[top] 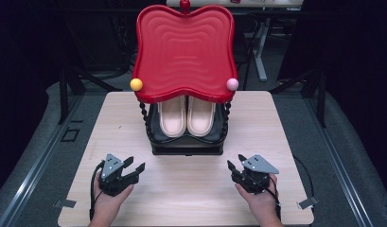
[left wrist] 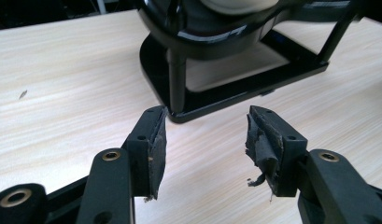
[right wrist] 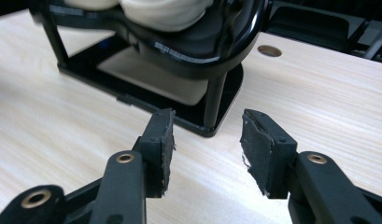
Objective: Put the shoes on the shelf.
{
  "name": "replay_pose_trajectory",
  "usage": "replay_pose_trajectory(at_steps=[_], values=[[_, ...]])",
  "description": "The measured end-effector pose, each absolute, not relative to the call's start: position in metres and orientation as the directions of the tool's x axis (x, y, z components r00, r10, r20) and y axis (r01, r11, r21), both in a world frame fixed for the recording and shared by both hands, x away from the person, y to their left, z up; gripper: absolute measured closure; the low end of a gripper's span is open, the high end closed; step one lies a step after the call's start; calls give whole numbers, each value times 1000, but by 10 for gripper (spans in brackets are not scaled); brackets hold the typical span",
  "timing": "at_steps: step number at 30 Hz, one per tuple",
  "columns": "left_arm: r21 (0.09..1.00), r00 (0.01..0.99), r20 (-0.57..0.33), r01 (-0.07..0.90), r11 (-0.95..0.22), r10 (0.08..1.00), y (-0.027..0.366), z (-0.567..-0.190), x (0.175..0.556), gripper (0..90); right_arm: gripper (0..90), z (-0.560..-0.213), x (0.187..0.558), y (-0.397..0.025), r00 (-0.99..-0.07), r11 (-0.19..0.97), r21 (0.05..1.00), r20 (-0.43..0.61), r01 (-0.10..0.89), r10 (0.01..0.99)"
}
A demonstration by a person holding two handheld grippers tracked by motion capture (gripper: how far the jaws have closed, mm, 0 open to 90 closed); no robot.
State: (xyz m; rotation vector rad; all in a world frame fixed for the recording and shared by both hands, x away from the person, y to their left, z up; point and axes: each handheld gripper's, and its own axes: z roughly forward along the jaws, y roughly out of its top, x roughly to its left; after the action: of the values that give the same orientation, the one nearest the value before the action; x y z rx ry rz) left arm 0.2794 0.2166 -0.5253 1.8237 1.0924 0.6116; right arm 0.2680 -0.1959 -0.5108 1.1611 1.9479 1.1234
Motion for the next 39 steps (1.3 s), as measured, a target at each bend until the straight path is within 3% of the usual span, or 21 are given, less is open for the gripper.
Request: replay_pose_trajectory(at_steps=[22, 39], values=[[839, 466, -86, 511, -188, 881, 221, -547, 292, 477, 534, -548, 283, -193, -470, 253, 825, 18, 506, 882], [830, 466, -102, 526, -182, 879, 219, -550, 294, 473, 531, -550, 283, -188, -489, 262, 823, 23, 504, 872]])
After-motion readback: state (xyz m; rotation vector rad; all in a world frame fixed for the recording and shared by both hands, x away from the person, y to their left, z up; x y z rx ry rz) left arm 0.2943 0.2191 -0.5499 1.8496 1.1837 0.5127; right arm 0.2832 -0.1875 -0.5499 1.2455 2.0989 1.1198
